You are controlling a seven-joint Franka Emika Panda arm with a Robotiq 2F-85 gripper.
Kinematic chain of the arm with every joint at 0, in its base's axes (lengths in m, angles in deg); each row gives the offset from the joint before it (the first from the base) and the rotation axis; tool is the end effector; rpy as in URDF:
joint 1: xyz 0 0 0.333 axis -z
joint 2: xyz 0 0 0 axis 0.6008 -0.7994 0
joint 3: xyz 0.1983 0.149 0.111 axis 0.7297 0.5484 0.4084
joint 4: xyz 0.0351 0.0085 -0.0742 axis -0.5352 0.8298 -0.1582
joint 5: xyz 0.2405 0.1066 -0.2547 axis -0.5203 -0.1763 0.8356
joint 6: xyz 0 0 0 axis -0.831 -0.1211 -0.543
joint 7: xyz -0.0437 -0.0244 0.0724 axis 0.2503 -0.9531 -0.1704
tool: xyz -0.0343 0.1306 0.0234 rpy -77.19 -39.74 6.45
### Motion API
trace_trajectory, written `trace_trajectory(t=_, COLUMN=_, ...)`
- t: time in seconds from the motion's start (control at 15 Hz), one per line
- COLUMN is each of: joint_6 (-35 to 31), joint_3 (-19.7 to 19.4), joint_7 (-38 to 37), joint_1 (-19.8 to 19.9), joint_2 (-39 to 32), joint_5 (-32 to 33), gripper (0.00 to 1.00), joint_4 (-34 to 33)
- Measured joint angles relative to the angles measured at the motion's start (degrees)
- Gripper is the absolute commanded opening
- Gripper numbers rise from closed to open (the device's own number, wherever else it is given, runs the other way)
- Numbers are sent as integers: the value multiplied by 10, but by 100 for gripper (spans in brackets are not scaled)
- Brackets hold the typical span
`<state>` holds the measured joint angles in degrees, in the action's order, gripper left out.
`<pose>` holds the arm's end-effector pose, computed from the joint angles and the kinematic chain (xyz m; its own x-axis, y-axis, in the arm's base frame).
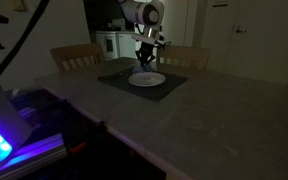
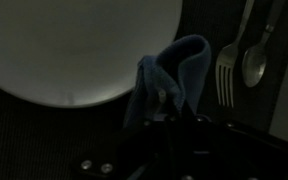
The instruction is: Use the blue cloth to wipe the plate
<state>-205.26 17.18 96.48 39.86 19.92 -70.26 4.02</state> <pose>0.6324 0.0480 0.1367 0.9615 0.2311 -0.1488 0.1988 -0.9585 -0.2041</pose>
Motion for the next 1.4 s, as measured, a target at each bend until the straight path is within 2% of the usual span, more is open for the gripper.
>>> trace_trajectory(t=0.6, joint_6=-5, joint_3=11, joint_7=19, joint_1=13, joint_2=-13, joint_5=-71, gripper=2, joint_4=-6)
trace_trajectory(t=1.07, joint_6=-5, joint_3=20, joint_7=41, joint_1=17, joint_2=-12, joint_5=-82, gripper=2, joint_4=-45)
trace_trajectory(t=1.4, joint_6=11, joint_3=21, joint_7=62, joint_1=21, joint_2=-18, joint_5=-83, gripper=2, joint_4=-50)
